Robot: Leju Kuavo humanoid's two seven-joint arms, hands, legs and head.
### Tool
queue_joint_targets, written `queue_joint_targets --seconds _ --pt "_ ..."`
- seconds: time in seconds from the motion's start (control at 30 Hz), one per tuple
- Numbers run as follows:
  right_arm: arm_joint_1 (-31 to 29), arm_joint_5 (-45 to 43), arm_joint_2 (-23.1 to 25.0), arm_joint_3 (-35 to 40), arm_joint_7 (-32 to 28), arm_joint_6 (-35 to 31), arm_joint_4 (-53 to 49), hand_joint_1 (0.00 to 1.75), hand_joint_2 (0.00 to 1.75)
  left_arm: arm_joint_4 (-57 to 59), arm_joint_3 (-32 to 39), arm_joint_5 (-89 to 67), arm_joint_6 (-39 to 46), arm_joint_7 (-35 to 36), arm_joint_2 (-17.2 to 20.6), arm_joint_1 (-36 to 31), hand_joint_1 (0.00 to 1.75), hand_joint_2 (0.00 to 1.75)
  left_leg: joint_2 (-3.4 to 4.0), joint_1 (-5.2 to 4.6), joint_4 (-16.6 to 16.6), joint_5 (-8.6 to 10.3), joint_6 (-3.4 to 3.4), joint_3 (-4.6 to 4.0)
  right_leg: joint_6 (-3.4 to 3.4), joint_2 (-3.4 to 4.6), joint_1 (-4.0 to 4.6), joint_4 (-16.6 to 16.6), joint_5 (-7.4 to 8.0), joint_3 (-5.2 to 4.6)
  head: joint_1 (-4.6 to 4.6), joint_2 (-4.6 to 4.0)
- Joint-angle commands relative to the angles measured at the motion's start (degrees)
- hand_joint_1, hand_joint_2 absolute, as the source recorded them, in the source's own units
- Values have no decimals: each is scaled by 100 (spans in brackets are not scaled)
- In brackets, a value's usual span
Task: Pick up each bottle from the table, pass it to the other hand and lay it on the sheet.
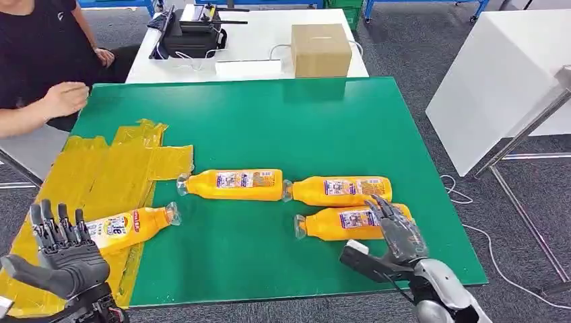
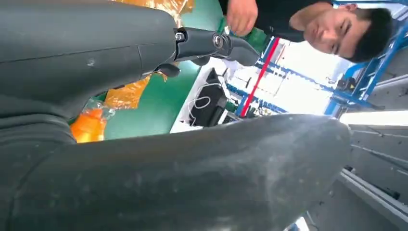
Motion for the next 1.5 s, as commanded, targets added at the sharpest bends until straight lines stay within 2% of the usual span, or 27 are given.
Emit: queue_joint_targets --seconds 0.03,0.53,1.1,1.13,1.2,1.23,1.27,1.4,1.5 --pt "-377 -155 -97 -113 -22 266 528 0 175 246 102 83 -122 29 -60 -94 0 0 11 4 -7 0 -9 10 -5 5 4 -8 4 9 0 0" --pt "-1506 -251 125 779 57 566 1680 0 175 195 83 212 -131 51 -13 -164 0 0 28 10 -12 6 -6 17 -2 18 10 -16 13 13 0 0" --pt "-1580 -251 101 912 120 690 1711 0 175 186 90 223 -107 60 -12 -170 0 0 15 7 -6 4 -2 12 1 9 7 -7 7 10 -2 0" --pt "-1850 -722 -990 1977 490 1874 1545 0 175 309 186 423 -121 46 49 -197 0 0 9 4 -6 6 -1 10 1 3 4 -5 6 8 0 0" --pt "-1859 -809 -1157 2056 501 1948 1439 0 175 322 194 438 -127 34 59 -198 0 0 10 7 -6 5 -3 10 1 5 7 -6 7 8 0 0" --pt "-1873 -853 -1367 2146 507 2000 1295 143 175 339 211 461 -132 23 63 -200 0 0 13 5 -6 5 -2 11 1 8 5 -6 8 7 -2 0" --pt "-1907 -933 -1623 2265 504 2101 1097 175 175 340 235 498 -137 3 59 -189 0 0 4 2 -4 6 1 9 4 -1 1 -3 5 7 -2 0" --pt "-2035 -1265 -2220 2491 596 2356 586 175 175 349 261 572 -142 -37 75 -165 0 0 -15 -7 1 8 3 21 10 -21 -6 -1 4 21 2 0" --pt "-1993 -1313 -2322 2531 675 2398 559 175 175 362 249 599 -138 -41 75 -184 0 0 -11 -9 -2 13 6 22 13 -16 -10 -10 14 23 0 0"
